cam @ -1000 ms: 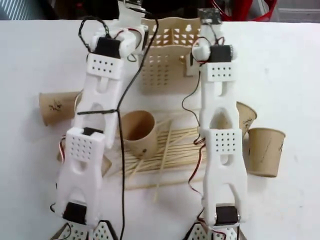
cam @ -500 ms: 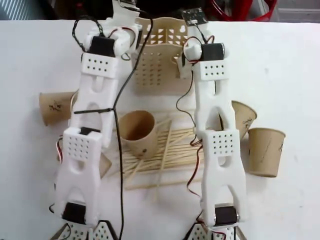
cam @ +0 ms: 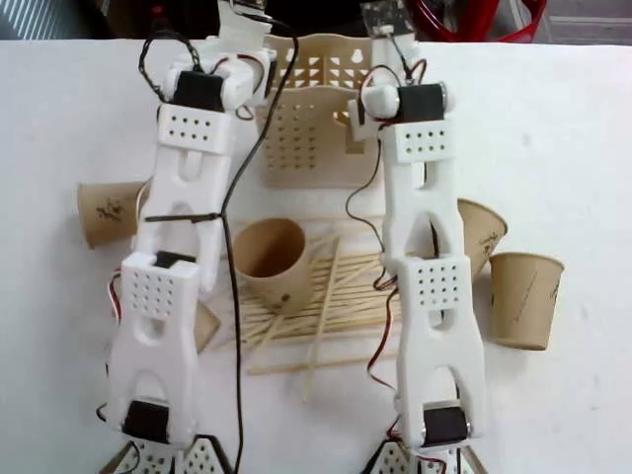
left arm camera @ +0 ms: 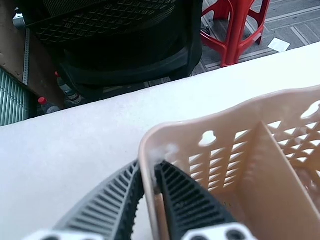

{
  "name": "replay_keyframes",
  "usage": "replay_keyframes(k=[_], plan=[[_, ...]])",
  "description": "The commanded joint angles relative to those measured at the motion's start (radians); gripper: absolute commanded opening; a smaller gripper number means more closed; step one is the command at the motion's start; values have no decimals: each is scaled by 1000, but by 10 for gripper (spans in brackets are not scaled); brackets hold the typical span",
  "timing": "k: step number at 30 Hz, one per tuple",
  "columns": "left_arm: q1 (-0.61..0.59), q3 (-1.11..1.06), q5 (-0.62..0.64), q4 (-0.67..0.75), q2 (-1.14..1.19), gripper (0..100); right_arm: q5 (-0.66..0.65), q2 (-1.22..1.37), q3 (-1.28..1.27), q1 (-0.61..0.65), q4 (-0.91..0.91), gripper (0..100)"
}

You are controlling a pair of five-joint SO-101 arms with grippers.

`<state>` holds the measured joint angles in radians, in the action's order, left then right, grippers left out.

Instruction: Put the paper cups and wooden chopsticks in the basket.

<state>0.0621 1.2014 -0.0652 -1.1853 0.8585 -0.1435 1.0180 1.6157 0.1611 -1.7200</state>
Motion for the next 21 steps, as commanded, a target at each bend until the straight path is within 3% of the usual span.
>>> replay_keyframes(k=[1,8,21], plan=[[-53,-2,-20,-12,-10,22,-12,-87,5,4,-5,316],[-48,-35,-20,-12,-10,22,-12,-165,-172,7,-7,293],[-36,-87,-14,-12,-10,22,-68,-707,-850,13,42,317]])
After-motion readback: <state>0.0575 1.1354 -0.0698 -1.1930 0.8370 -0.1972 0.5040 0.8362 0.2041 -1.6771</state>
